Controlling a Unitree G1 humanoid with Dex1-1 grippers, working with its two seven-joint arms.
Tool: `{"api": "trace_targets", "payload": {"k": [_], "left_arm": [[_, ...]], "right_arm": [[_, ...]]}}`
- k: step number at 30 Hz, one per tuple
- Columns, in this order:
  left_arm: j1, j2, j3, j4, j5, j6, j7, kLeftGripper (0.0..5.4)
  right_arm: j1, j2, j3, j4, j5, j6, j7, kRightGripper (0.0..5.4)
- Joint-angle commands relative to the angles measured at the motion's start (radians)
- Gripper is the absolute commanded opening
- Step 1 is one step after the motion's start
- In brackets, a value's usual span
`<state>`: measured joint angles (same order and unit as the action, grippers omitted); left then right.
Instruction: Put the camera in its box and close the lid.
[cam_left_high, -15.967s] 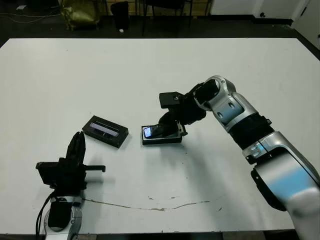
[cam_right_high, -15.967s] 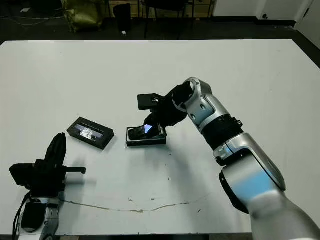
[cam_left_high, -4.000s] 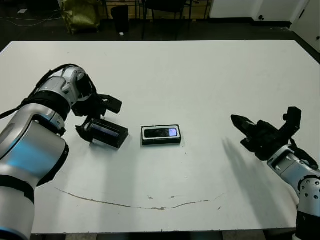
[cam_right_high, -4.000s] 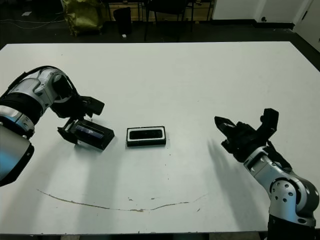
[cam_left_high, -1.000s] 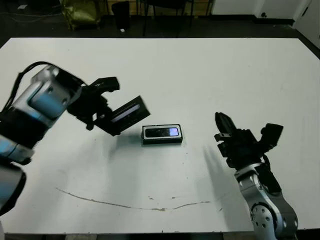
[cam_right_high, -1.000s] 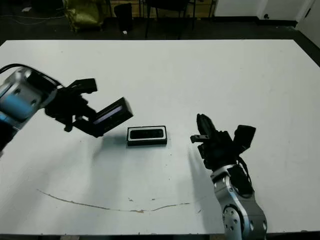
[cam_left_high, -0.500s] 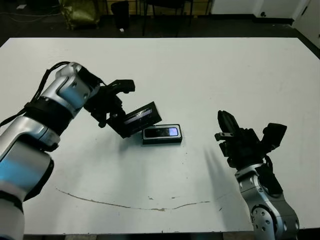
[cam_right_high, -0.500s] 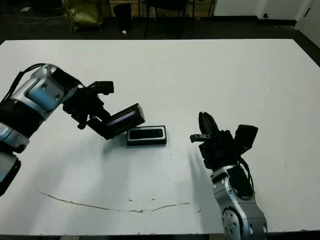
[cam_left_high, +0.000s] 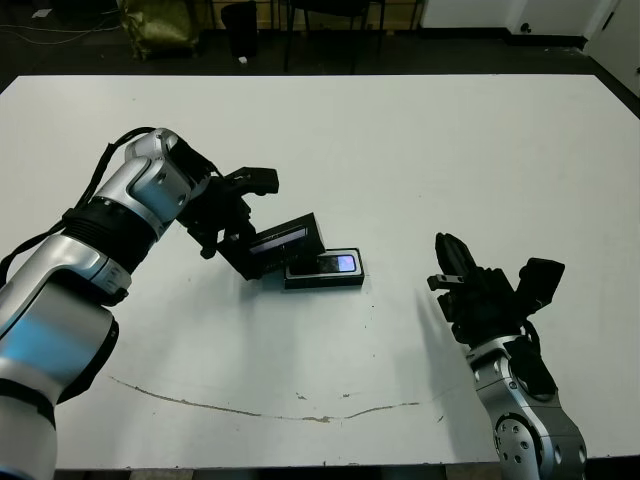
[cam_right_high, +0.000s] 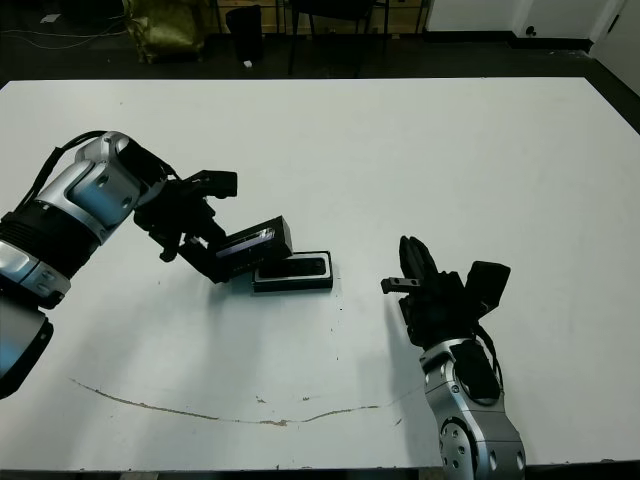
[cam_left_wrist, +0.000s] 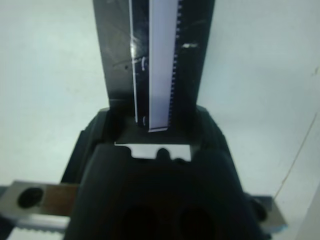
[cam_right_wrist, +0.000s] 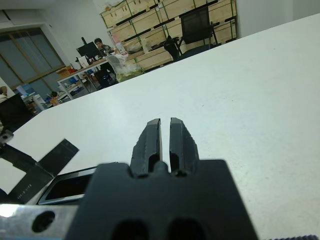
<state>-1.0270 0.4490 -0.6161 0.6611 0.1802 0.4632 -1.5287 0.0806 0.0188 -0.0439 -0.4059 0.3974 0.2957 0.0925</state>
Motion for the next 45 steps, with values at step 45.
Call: {"api": "trace_targets", "payload": {"k": [45], "left_arm": [[0.028, -0.055, -0.029, -0.147, 0.024, 0.151, 0.044, 2.08]], "right_arm": [[0.018, 0.026, -0.023, -0.014, 0.036, 0.048, -0.051, 0.0]]}}
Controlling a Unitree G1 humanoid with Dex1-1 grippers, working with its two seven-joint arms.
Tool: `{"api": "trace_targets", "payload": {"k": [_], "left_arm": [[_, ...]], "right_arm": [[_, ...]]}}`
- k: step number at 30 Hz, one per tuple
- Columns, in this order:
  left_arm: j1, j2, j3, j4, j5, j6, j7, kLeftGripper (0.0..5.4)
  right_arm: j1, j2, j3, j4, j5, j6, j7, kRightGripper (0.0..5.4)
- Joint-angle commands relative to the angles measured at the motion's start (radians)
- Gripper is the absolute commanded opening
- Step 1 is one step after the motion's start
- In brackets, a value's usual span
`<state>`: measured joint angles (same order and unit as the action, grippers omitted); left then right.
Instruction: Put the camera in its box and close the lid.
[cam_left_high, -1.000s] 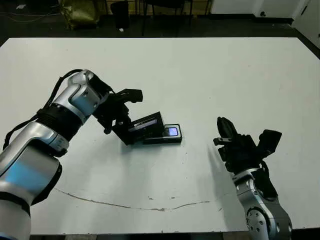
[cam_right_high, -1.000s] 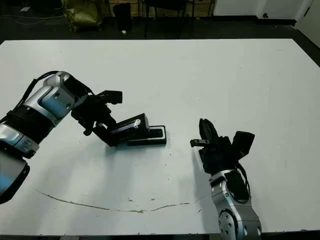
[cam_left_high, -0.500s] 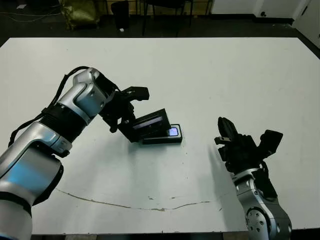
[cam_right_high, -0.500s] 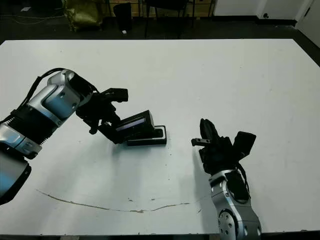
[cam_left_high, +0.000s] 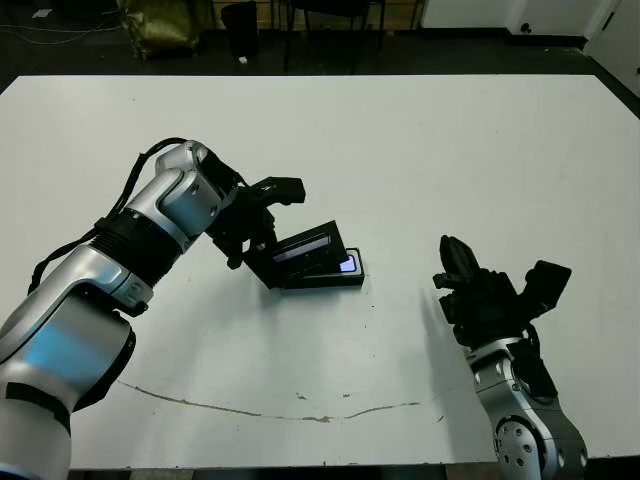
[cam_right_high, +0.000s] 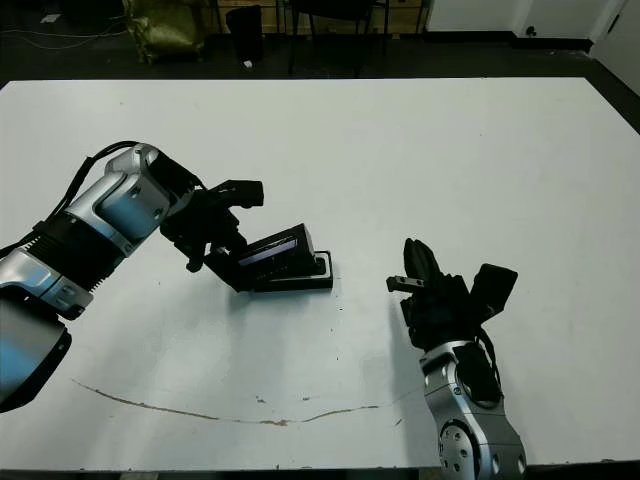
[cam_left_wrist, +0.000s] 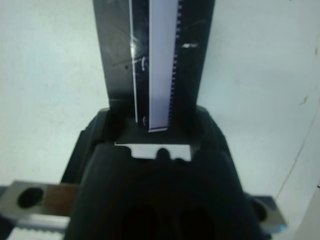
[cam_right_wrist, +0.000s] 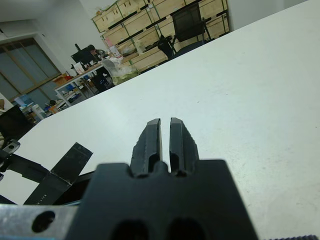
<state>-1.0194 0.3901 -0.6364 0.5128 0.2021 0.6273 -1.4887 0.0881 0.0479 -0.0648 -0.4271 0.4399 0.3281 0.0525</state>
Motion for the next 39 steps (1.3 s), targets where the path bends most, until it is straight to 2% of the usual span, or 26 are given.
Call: {"api": "trace_targets", "payload": {"k": [1, 5, 9, 17, 22, 26, 34, 39], "left_arm": [[0.022, 0.003, -0.008, 0.001, 0.001, -0.015, 0.005, 2.08], [0.022, -0.003, -0.009, 0.01, -0.002, -0.024, 0.004, 2.08], [0.024, -0.016, -0.01, 0.02, -0.002, -0.015, 0.01, 2.08], [0.03, -0.046, -0.018, 0.058, 0.007, -0.129, 0.034, 2.08], [0.012, -0.079, -0.019, 0.113, 0.026, -0.069, 0.07, 2.08], [0.014, -0.09, -0.017, 0.145, 0.027, -0.104, 0.078, 2.08], [0.001, -0.111, -0.022, 0.147, 0.033, -0.032, 0.077, 2.08], [0.01, -0.114, -0.024, 0.134, 0.038, -0.052, 0.079, 2.08]], "right_arm": [[0.011, -0.004, -0.002, 0.007, -0.008, 0.016, -0.012, 0.0], [0.014, 0.002, -0.007, 0.008, 0.01, 0.019, -0.009, 0.0], [0.016, -0.001, -0.001, 0.012, -0.007, 0.005, -0.009, 0.0], [0.016, -0.004, -0.006, 0.017, 0.006, 0.013, 0.002, 0.0], [0.025, 0.002, -0.009, 0.002, 0.007, 0.025, -0.018, 0.0], [0.027, 0.0, -0.015, 0.016, 0.018, 0.006, 0.002, 0.0], [0.033, -0.002, -0.015, 0.009, 0.02, 0.001, 0.005, 0.0], [0.041, 0.003, -0.012, 0.006, 0.01, -0.015, 0.0, 0.0]]}}
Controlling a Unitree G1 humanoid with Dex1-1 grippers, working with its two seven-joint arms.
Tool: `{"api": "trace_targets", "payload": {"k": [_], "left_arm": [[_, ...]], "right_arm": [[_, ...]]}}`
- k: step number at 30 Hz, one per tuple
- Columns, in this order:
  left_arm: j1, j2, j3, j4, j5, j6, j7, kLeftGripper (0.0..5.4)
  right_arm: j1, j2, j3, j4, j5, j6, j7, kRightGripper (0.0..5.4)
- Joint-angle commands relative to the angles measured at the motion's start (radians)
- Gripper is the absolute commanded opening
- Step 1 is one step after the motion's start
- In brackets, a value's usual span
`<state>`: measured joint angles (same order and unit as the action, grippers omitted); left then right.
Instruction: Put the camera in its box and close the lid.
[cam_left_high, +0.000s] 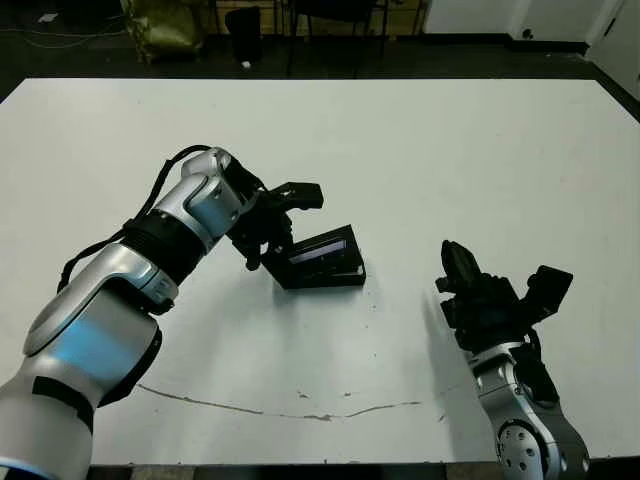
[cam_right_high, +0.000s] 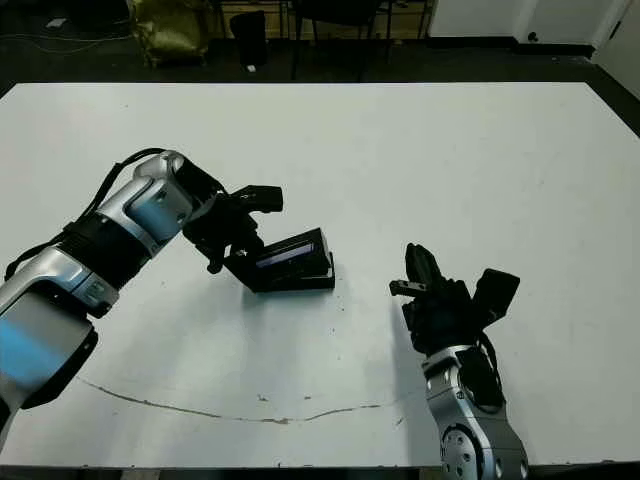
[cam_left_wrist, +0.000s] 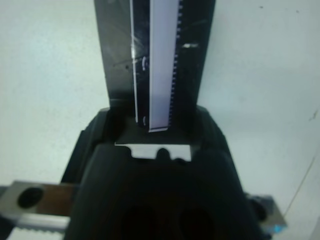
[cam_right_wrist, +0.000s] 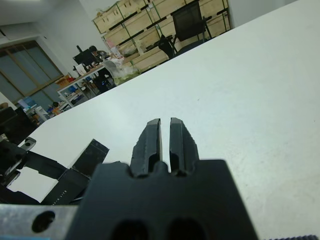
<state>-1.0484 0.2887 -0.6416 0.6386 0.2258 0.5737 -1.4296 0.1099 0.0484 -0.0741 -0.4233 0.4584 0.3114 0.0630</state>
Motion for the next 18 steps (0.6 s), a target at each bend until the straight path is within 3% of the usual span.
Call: {"api": "trace_targets", "payload": {"k": [1, 11, 18], "left_arm": [[0.04, -0.013, -0.018, 0.005, 0.014, 0.001, 0.02, 2.08], [0.026, -0.052, -0.053, 0.004, 0.037, 0.046, 0.017, 2.08], [0.02, -0.08, -0.066, 0.025, 0.051, -0.027, 0.02, 2.08]], "right_arm": [[0.022, 0.003, -0.003, -0.001, -0.006, 0.003, -0.012, 0.0], [0.036, 0.017, -0.017, -0.014, 0.014, 0.006, -0.018, 0.0], [0.045, 0.028, -0.026, -0.032, 0.032, 0.015, -0.041, 0.0]]}}
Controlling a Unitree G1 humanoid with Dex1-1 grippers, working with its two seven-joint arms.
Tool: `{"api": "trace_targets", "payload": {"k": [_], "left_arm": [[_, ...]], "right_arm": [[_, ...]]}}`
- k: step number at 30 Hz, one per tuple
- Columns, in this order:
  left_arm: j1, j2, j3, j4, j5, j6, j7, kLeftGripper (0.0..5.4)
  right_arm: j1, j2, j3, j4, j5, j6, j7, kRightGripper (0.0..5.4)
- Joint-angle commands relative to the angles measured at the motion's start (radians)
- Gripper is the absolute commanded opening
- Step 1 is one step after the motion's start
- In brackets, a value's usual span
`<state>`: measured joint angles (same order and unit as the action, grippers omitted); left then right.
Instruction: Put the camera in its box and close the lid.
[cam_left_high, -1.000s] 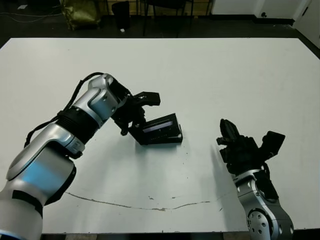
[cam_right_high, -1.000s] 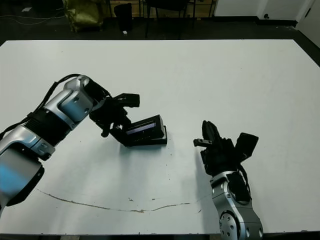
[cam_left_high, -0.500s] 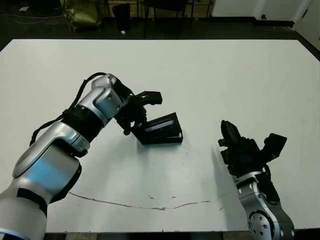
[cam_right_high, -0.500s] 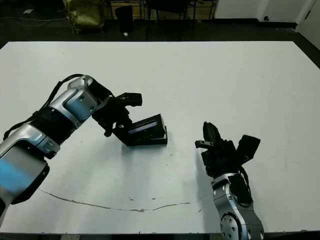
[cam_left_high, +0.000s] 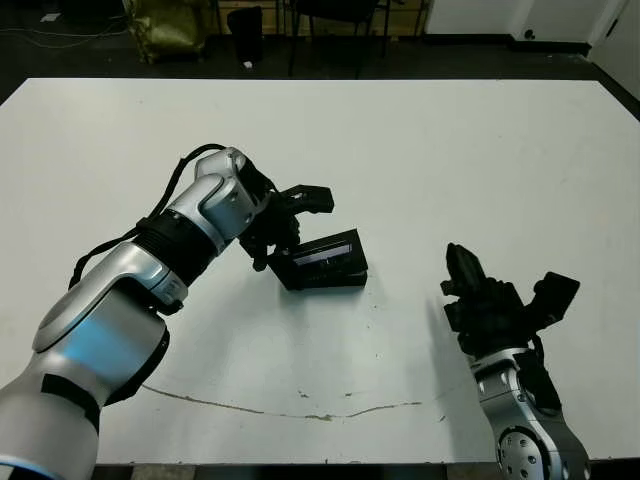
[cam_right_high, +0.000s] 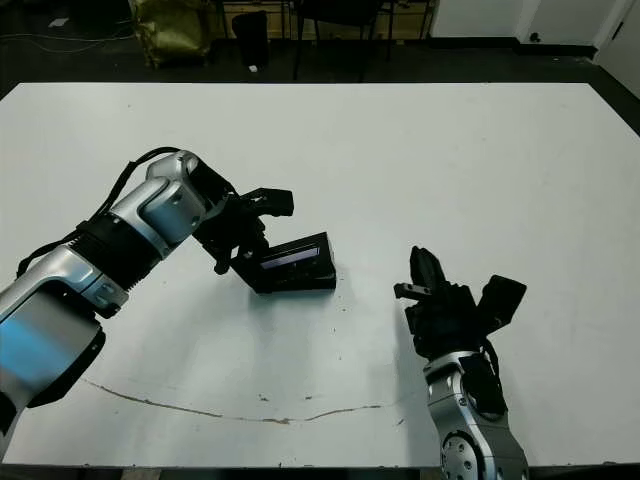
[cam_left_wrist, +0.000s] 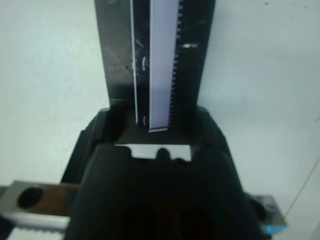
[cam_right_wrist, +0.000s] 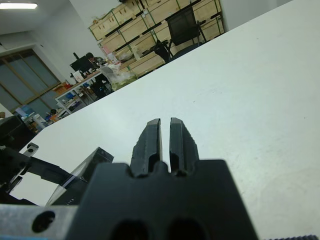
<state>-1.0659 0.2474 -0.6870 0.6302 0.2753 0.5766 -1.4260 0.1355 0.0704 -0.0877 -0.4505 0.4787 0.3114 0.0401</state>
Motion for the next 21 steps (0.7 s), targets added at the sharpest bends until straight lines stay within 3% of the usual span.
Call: {"api": "trace_targets", "payload": {"k": [1, 18, 21], "left_arm": [[0.037, -0.043, -0.019, 0.039, 0.002, -0.039, 0.019, 2.08], [0.033, -0.09, -0.01, 0.085, 0.043, -0.162, 0.085, 2.08], [0.027, -0.096, -0.007, 0.111, 0.048, -0.183, 0.09, 2.07]], "right_arm": [[0.021, 0.007, -0.013, -0.009, 0.013, 0.018, -0.022, 0.0], [0.033, 0.001, -0.022, -0.002, 0.041, -0.005, -0.002, 0.0], [0.037, 0.012, -0.022, -0.02, 0.047, 0.018, -0.028, 0.0]]}}
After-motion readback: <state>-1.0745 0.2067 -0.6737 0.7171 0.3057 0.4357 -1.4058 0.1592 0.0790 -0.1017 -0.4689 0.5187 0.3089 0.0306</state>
